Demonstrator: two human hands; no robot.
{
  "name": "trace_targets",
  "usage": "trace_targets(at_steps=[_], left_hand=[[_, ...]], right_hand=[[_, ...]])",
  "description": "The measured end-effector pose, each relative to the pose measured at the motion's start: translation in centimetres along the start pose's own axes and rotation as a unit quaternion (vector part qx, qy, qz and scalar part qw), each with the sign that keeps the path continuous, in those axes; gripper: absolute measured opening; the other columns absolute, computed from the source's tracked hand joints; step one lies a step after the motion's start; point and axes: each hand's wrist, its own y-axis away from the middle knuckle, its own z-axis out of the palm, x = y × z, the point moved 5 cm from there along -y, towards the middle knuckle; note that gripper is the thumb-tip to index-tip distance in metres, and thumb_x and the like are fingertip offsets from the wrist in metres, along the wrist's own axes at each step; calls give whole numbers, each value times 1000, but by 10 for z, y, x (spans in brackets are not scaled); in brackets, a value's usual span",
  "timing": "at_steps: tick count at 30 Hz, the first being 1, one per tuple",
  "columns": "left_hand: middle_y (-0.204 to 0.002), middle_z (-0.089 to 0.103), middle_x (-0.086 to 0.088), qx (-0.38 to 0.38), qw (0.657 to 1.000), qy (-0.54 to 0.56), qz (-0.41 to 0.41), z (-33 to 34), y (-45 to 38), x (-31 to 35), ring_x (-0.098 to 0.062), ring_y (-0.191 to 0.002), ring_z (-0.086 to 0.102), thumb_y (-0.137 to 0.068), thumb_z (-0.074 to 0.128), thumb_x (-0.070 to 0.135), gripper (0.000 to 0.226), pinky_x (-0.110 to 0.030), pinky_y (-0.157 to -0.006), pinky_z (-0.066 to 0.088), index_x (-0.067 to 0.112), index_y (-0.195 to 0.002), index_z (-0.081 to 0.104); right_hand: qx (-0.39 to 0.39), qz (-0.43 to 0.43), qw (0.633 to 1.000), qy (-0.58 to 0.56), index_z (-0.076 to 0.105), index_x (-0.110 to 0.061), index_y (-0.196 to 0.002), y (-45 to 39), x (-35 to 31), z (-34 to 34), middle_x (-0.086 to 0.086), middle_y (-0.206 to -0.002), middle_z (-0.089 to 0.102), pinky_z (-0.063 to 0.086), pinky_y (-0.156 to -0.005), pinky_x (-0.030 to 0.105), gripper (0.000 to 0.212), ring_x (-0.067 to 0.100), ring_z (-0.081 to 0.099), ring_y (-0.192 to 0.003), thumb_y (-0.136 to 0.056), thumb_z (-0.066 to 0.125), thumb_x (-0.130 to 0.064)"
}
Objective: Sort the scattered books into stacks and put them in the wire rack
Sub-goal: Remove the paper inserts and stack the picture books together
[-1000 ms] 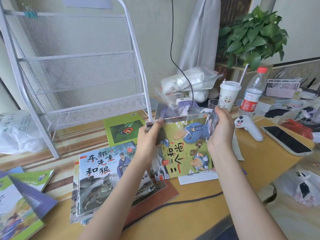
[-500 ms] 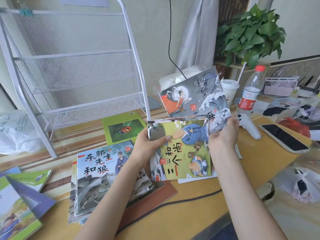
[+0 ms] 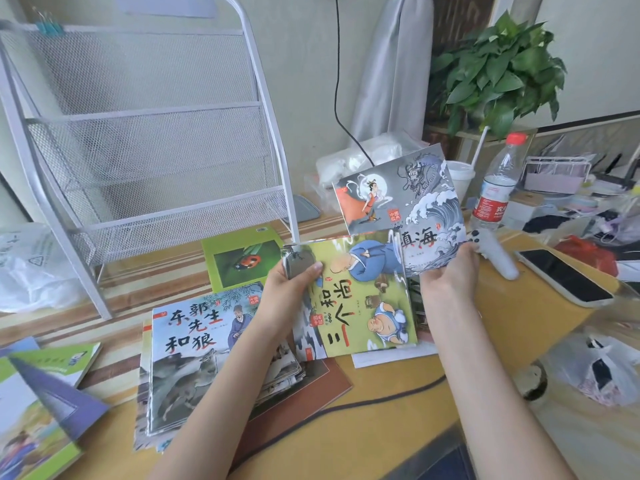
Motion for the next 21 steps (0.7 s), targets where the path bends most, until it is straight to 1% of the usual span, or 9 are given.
trace_targets(at_steps=[1,4,8,10,12,14,17,19,21], left_hand=[[-86,68,-16,20,1000,9,3,-4,-2,1,-27,-72,69,-88,62,5,7,-41,-71,59,4,-94,58],[-84,70,-12,111,994,23,10,-19,-7,-1,-25,-74,69,-86,66,7,8,-43,-77,58,7,-92,61],[-91,70,-15,187,982,25,16,-30,-8,-3,-33,-87,67,-84,70,8,8,-54,-87,53,12,-85,63],[-91,69,-15,205,978,23,19,-31,-7,-2,-35,-89,67,-84,70,9,10,-55,-88,52,14,-82,62],[-92,70,-15,197,980,18,19,-29,-6,1,-34,-89,67,-83,71,10,10,-55,-87,53,15,-82,62],[-91,69,-15,173,985,19,15,-25,-6,3,-33,-86,67,-84,70,9,11,-54,-86,54,15,-83,61],[-91,67,-18,108,994,19,16,-15,-5,5,-34,-86,66,-86,67,8,10,-53,-84,54,12,-86,59],[-84,67,-16,76,996,31,15,-10,-4,4,-32,-79,65,-88,64,6,8,-46,-79,56,11,-86,58],[-80,66,-12,63,997,37,9,-8,-4,5,-27,-72,64,-90,59,6,6,-35,-68,56,10,-86,59]], right_hand=[[5,-1,1000,-1,51,-29,-124,0,-2,-1,-9,-132,55,40,-106,33,29,8,54,-118,-100,39,-40],[41,-20,999,-16,54,-30,-108,1,-10,-5,-10,-126,58,43,-103,33,18,8,57,-112,-100,39,-36],[73,-85,994,12,50,-28,-120,4,-30,-6,-14,-124,53,40,-90,24,27,5,50,-112,-99,38,-41],[73,-118,990,31,52,-27,-111,0,-39,-6,-14,-121,54,41,-86,25,25,5,51,-108,-99,38,-43],[54,-161,984,60,54,-26,-95,-2,-46,-2,-14,-106,58,45,-83,23,22,3,55,-96,-98,39,-43],[16,-194,976,99,54,-23,-90,-2,-49,5,-12,-93,57,45,-76,18,23,1,56,-85,-99,41,-39],[-39,-255,955,150,46,-19,-74,1,-47,15,-8,-70,46,37,-64,19,29,5,44,-65,-100,42,-33],[-63,-286,937,190,42,-20,-70,3,-46,21,-8,-65,37,31,-60,20,32,3,35,-60,-100,42,-31],[-104,-317,909,251,45,-22,-70,8,-45,28,-7,-65,39,31,-59,21,30,1,35,-59,-99,44,-29]])
